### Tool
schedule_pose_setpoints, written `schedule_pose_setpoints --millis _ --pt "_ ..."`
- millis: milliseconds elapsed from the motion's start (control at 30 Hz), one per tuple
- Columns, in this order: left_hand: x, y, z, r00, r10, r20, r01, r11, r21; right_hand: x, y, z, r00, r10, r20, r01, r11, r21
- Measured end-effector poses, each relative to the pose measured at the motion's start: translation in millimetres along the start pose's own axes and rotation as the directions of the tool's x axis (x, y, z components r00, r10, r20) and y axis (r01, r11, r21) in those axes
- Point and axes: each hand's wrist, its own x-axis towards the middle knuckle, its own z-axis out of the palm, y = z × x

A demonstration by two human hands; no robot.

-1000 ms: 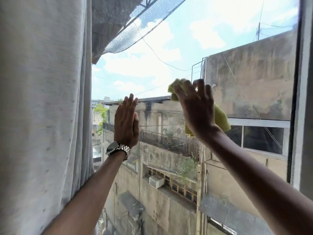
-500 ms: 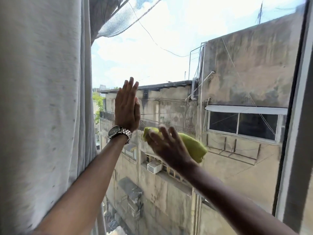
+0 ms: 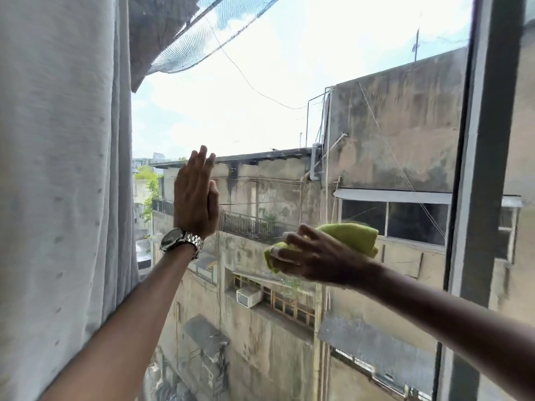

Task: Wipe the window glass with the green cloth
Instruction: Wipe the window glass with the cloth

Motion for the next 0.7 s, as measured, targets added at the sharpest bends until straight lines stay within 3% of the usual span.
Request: schedule_pose_setpoints --millis 33,67,100,133,200,233,267,300,333,367,400,433,467,500,567,600,633,667,700 --pt "0 1 0 1.000 0.002 -0.001 -0.002 1.000 -0.003 -15 15 -5 0.995 -0.090 0.033 0.091 0.996 -0.009" --pt "0 1 0 1.000 0.007 -0.007 -0.007 1.000 -0.005 -25 37 -7 0.999 -0.054 -0.003 0.054 0.997 -0.053" --pt "0 1 0 1.000 0.013 -0.017 -0.013 1.000 -0.005 -32 64 -9 0.992 0.110 -0.064 -0.115 0.991 -0.074" --pt "0 0 2 1.000 0.019 -0.025 -0.019 1.000 -0.001 -37 91 -12 0.924 0.354 -0.146 -0.364 0.930 -0.051" --pt "0 -1 2 0.999 0.024 -0.027 -0.024 1.000 0.005 -33 119 -19 0.598 0.761 -0.254 -0.771 0.632 0.079" --pt "0 -1 3 0.999 0.022 -0.029 -0.022 1.000 0.005 -26 114 -19 0.508 0.819 -0.267 -0.830 0.548 0.104" --pt "1 0 3 0.999 0.020 -0.027 -0.020 1.000 0.003 -19 100 -17 0.556 0.788 -0.265 -0.802 0.592 0.078" --pt "1 0 3 0.999 0.021 -0.024 -0.021 1.000 0.003 -15 81 -13 0.724 0.647 -0.238 -0.661 0.750 0.029" --pt "1 0 3 0.999 0.025 -0.027 -0.025 1.000 0.002 -15 61 -12 0.894 0.408 -0.184 -0.416 0.909 -0.009" --pt "0 0 3 0.999 0.029 -0.030 -0.029 1.000 0.002 -19 49 -13 0.977 0.184 -0.106 -0.188 0.982 -0.029" --pt "0 -2 3 0.999 0.032 -0.030 -0.032 0.999 0.003 -24 52 -15 0.997 0.059 -0.049 -0.060 0.998 -0.034" --pt "-1 -2 5 0.999 0.035 -0.029 -0.035 0.999 0.003 -27 64 -15 0.998 0.047 -0.048 -0.050 0.997 -0.057" --pt "-1 -2 6 0.999 0.035 -0.029 -0.035 0.999 0.004 -29 81 -13 0.984 0.158 -0.082 -0.165 0.983 -0.084" --pt "-1 -2 7 0.999 0.033 -0.029 -0.032 0.999 0.008 -28 99 -12 0.919 0.366 -0.148 -0.380 0.922 -0.079" --pt "-2 -3 8 0.999 0.026 -0.022 -0.026 1.000 0.012 -17 117 -12 0.600 0.749 -0.282 -0.775 0.632 0.031" --pt "-1 -3 8 1.000 0.025 -0.018 -0.025 1.000 0.013 -4 110 -11 0.493 0.815 -0.304 -0.836 0.541 0.092" --pt "0 -3 8 1.000 0.020 -0.011 -0.020 1.000 0.017 11 97 -8 0.524 0.798 -0.298 -0.814 0.572 0.101" --pt "0 -2 8 1.000 0.011 -0.003 -0.011 1.000 0.019 22 79 -3 0.699 0.666 -0.260 -0.675 0.735 0.069" --pt "0 -2 8 1.000 0.003 0.002 -0.003 1.000 0.019 29 61 0 0.882 0.423 -0.208 -0.426 0.904 0.032"
